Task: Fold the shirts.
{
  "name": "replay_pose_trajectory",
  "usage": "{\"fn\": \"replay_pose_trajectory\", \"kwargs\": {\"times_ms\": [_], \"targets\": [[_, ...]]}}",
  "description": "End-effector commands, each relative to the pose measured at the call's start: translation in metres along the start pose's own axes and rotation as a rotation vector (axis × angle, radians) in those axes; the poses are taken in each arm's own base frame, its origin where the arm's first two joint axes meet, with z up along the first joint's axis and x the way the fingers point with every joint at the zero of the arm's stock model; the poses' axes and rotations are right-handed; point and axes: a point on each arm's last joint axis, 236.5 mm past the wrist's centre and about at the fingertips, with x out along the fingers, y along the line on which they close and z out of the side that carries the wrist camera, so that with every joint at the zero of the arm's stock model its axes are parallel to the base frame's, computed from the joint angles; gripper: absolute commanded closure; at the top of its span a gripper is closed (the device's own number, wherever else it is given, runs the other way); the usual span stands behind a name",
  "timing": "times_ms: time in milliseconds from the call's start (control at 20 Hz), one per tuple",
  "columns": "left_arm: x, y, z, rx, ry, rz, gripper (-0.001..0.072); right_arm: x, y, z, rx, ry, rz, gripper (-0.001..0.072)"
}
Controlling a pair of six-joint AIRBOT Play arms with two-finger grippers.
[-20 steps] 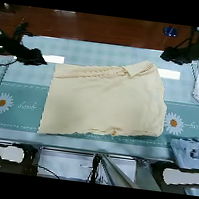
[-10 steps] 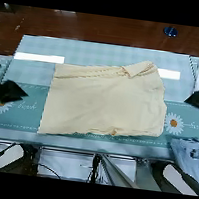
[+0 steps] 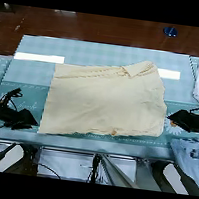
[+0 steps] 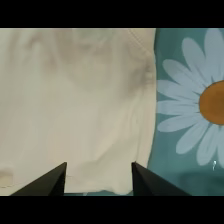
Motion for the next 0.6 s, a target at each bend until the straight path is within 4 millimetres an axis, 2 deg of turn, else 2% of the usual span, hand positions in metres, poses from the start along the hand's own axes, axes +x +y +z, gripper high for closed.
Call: {"fn": "replay_pose_trajectory", "kwargs": {"times_ms": [0, 150, 350, 550], "targets": [[0.007, 0.016, -0.003, -0.025, 0.031, 0.054, 0.0232, 0.003, 0.001, -0.004, 0.0, 0.001, 0.012, 0.0219], [0.016, 0.02, 0.003, -0.056, 0.047, 0.039, 0.0231, 0.003, 0.0, -0.006, -0.003, 0.012, 0.006, 0.0219], [0.03, 0.011, 0.016, -0.087, 0.055, -0.033, 0.0231, 0.003, 0.003, -0.013, -0.003, 0.042, 0.019, 0.0219], [0.052, 0.006, 0.019, -0.025, 0.116, 0.019, 0.0231, 0.002, 0.006, -0.019, -0.001, 0.067, 0.031, 0.0219]]}}
